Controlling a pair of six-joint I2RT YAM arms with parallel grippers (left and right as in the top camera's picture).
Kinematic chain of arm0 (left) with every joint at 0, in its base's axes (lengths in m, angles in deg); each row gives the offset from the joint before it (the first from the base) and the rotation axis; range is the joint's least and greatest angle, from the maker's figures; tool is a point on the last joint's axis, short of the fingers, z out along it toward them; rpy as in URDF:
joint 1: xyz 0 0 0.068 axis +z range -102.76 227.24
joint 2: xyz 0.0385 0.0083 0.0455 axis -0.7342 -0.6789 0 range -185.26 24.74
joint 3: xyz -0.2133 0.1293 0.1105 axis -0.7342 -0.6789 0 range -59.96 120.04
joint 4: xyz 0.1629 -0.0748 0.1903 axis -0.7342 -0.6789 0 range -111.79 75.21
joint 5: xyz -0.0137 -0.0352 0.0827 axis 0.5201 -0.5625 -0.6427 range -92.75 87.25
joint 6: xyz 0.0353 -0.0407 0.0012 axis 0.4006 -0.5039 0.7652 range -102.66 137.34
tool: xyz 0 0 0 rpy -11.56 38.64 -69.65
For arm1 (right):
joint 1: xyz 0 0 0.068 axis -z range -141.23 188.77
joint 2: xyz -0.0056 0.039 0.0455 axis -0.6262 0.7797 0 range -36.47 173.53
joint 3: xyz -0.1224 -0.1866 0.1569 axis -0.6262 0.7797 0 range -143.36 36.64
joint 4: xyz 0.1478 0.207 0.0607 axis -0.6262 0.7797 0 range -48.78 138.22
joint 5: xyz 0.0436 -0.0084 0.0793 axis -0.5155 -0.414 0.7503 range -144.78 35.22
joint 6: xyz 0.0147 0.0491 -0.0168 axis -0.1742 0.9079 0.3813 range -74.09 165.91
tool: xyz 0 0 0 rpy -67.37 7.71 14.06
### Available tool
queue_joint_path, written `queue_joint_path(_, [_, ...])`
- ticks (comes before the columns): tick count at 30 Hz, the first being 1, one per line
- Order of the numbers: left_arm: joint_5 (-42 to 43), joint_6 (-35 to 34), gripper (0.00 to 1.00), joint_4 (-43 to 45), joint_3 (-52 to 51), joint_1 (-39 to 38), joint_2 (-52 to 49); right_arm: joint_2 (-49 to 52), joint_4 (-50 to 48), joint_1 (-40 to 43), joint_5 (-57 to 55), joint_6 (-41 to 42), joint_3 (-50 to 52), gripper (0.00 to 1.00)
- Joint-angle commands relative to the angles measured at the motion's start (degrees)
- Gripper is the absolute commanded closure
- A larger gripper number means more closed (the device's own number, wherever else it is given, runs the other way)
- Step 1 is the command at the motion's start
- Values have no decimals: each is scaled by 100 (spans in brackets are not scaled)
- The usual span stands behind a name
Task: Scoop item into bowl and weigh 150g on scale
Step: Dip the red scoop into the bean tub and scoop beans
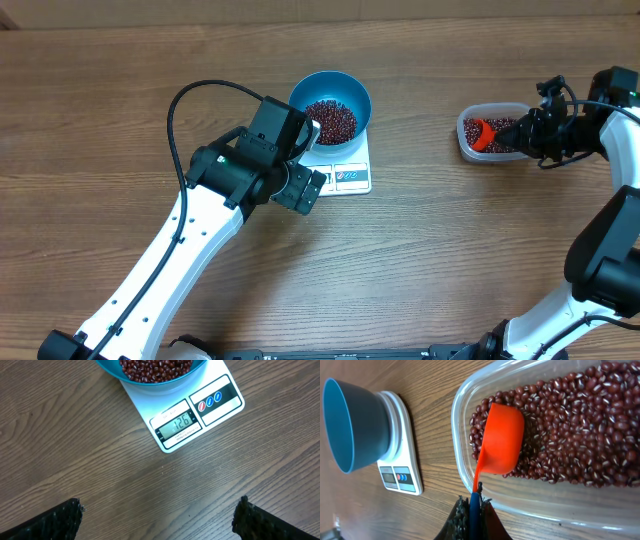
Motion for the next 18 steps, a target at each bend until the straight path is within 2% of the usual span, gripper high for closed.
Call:
queue_joint_path(1, [66, 92, 0, 7, -24, -2, 68, 48, 50, 79, 286, 87, 44, 96])
queue_joint_path(18, [66, 90, 0, 7, -24, -2, 68, 48, 219, 577, 636, 203, 46, 96])
